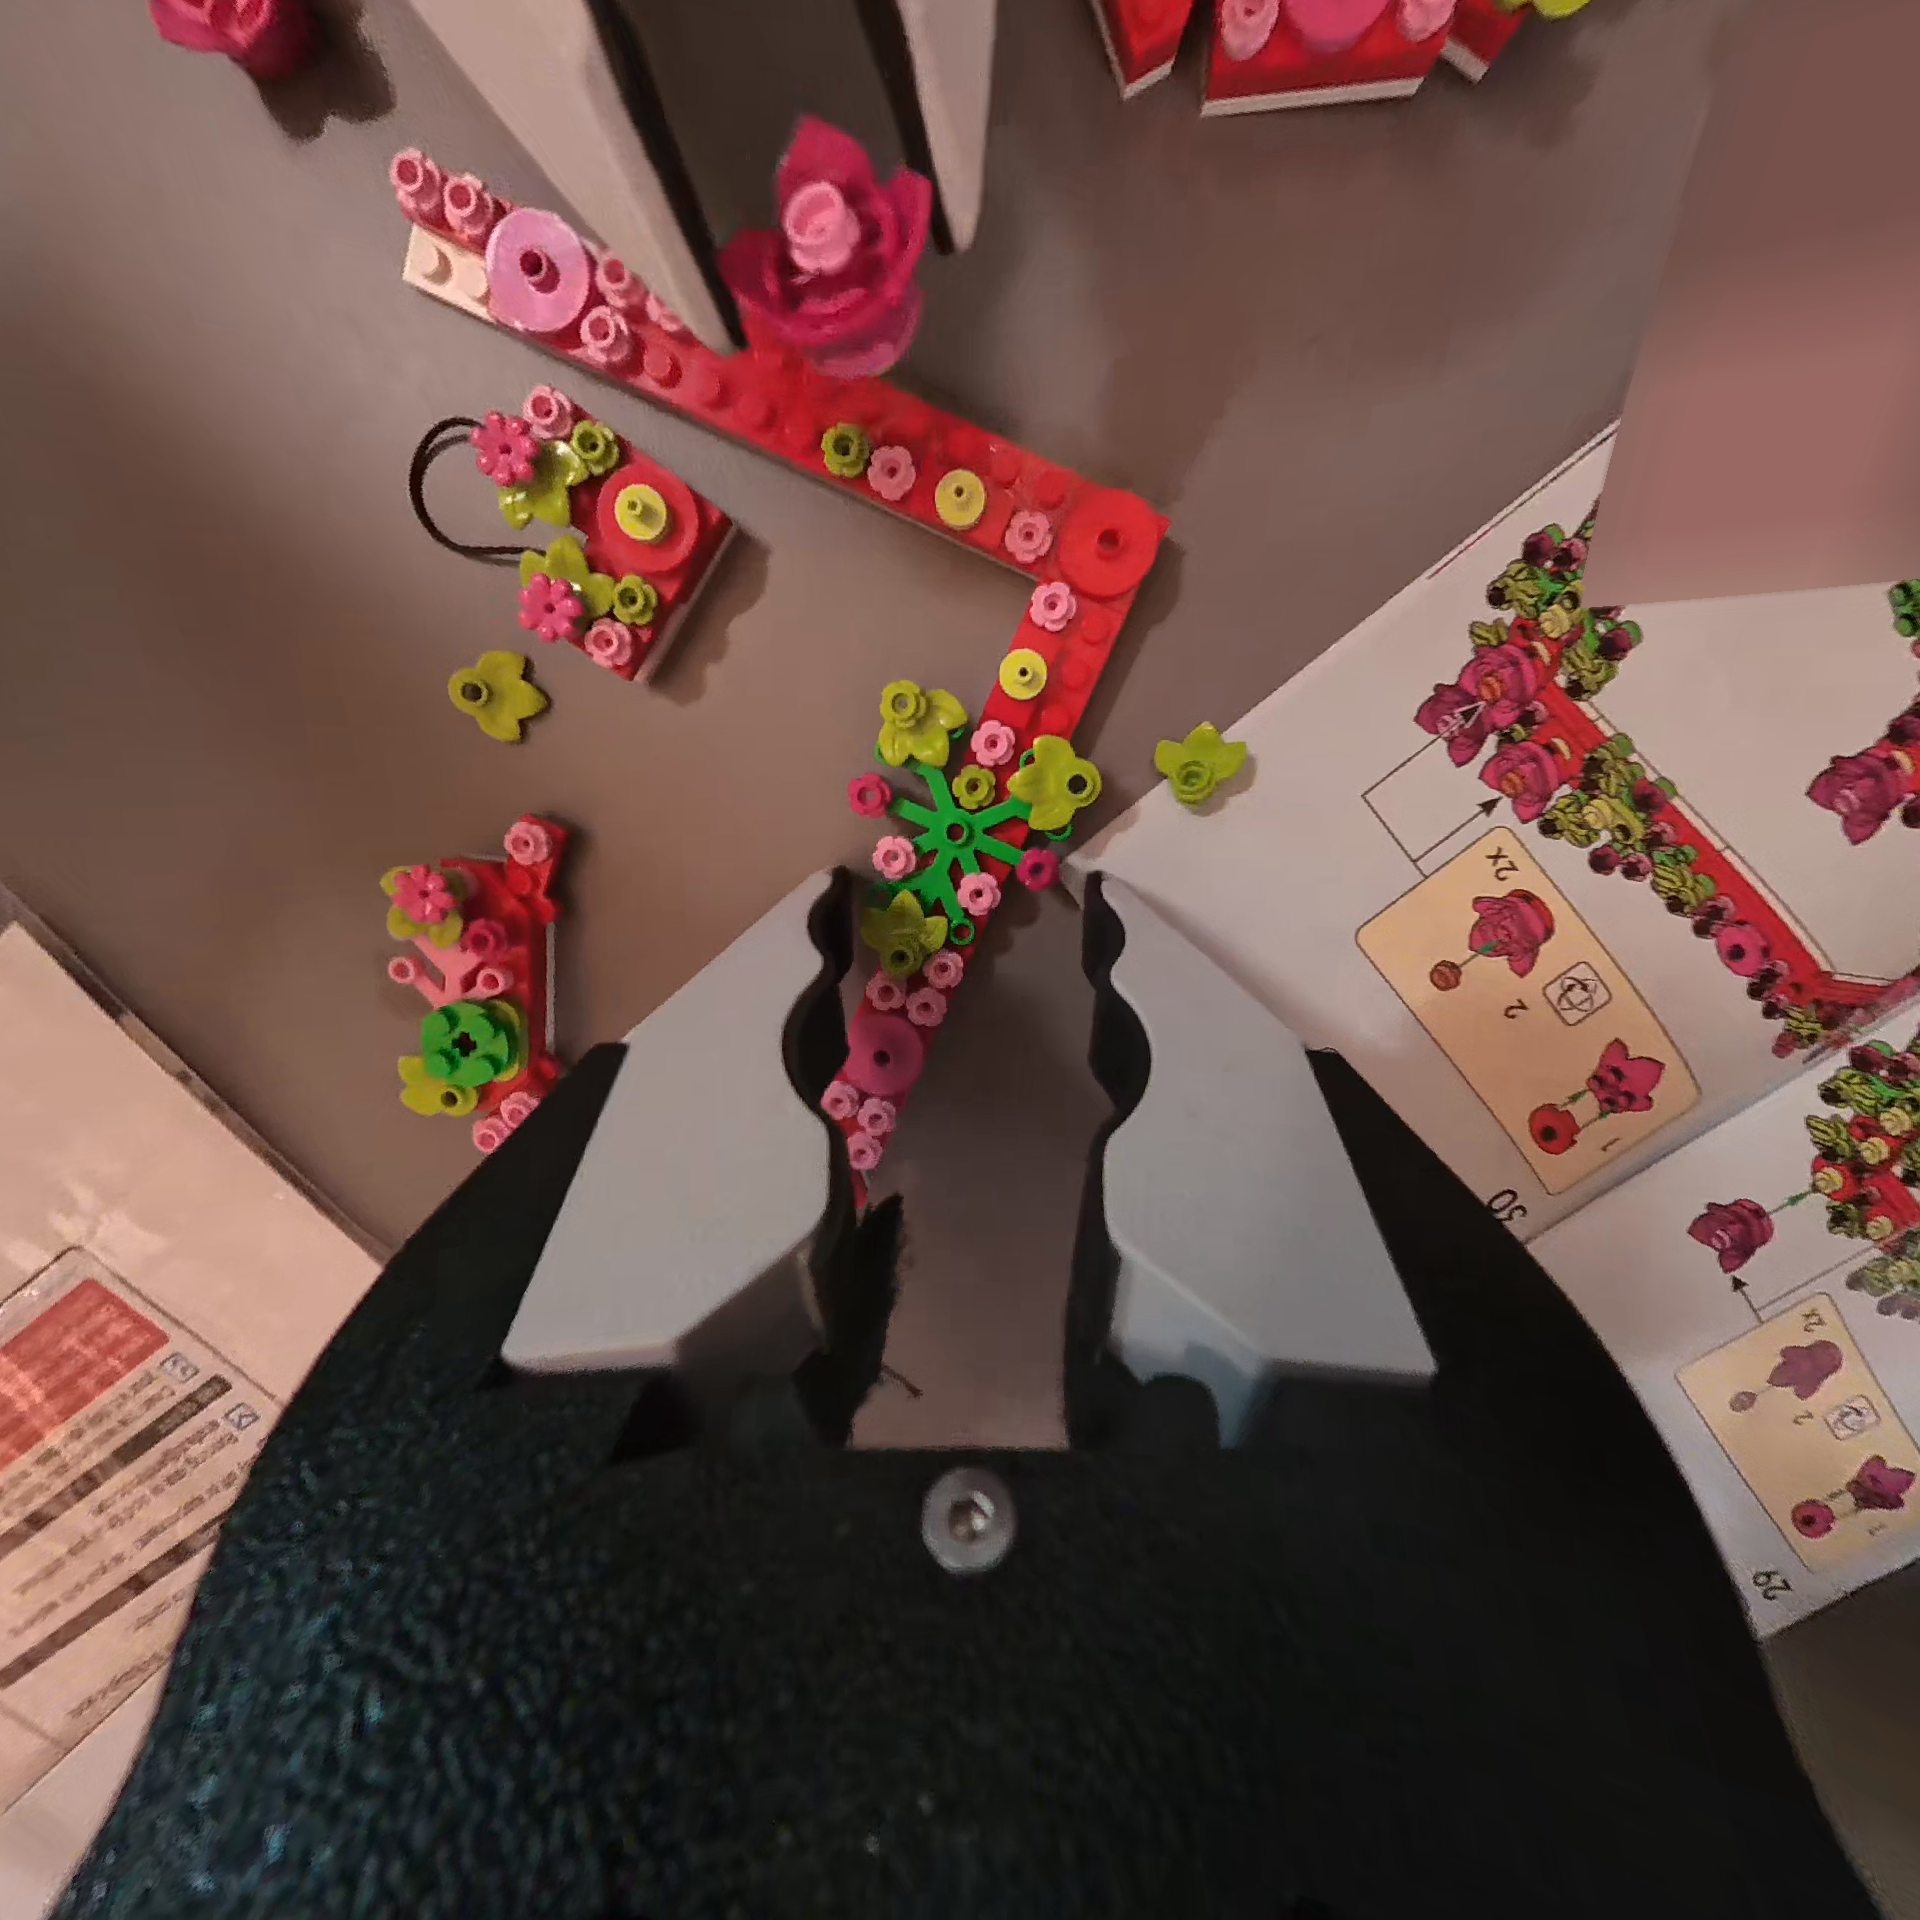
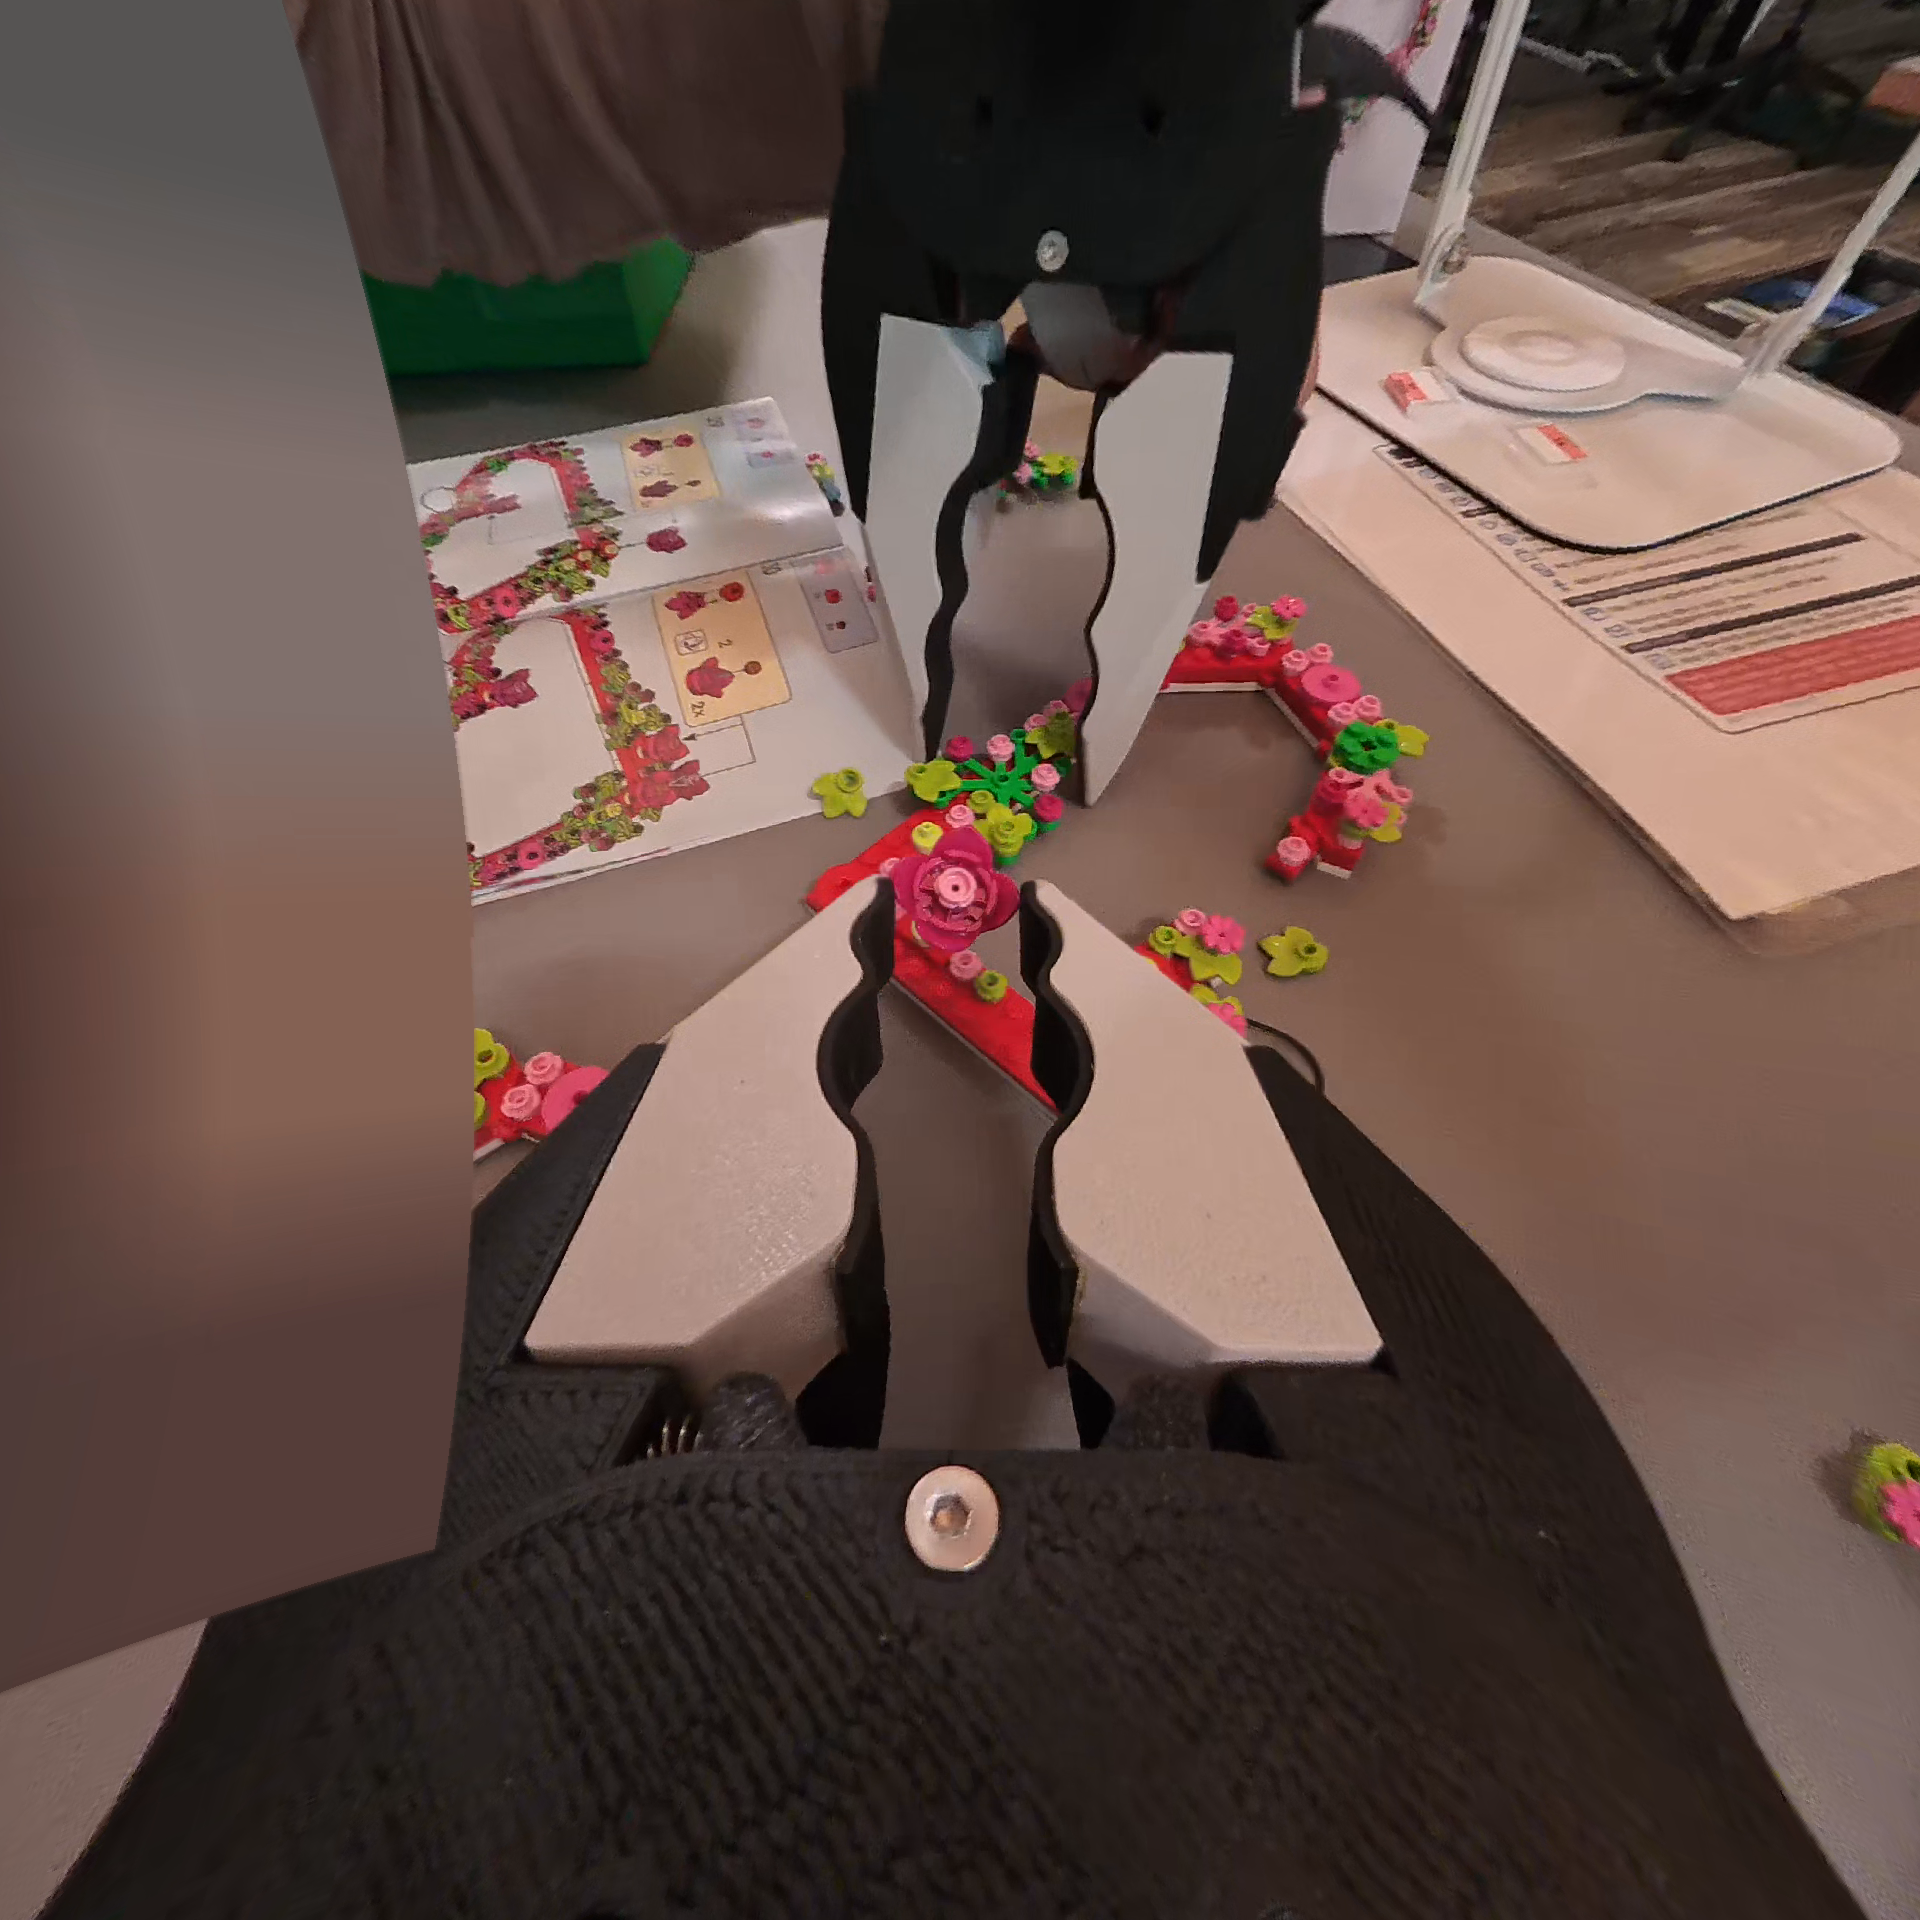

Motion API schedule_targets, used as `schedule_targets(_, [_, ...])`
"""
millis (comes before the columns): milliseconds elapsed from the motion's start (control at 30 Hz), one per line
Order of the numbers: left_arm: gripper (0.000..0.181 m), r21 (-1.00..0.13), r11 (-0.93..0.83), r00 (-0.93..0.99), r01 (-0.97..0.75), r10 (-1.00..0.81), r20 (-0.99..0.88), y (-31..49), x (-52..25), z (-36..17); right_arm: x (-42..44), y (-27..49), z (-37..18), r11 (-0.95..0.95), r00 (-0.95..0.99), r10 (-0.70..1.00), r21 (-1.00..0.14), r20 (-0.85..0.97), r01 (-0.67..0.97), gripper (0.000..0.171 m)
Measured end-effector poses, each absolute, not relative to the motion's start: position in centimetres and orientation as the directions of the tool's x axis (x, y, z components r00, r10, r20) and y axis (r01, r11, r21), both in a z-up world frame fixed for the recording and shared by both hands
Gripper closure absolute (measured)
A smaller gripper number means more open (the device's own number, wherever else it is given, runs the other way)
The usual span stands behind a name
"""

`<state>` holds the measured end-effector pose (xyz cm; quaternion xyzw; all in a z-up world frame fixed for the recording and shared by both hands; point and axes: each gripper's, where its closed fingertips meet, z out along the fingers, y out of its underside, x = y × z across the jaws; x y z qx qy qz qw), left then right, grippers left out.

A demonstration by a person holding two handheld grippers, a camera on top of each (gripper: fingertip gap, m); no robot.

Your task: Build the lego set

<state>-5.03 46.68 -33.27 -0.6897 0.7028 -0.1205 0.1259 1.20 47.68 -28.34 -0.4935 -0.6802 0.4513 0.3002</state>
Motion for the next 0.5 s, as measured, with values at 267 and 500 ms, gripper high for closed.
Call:
schedule_targets(267, [0.148,-0.391,0.030,0.006,-0.920,-0.996,-0.091,47.3,-4.4,-33.0,0.8,46.6,-29.4,0.131,-0.355,0.934,-0.884,-0.041,0.448,0.149])
schedule_targets(500, [0.148,-0.431,-0.055,0.118,-0.901,-0.986,-0.122,49.2,-4.1,-32.9,1.1,48.1,-28.8,0.111,-0.304,0.952,-0.896,-0.029,0.431,0.149])
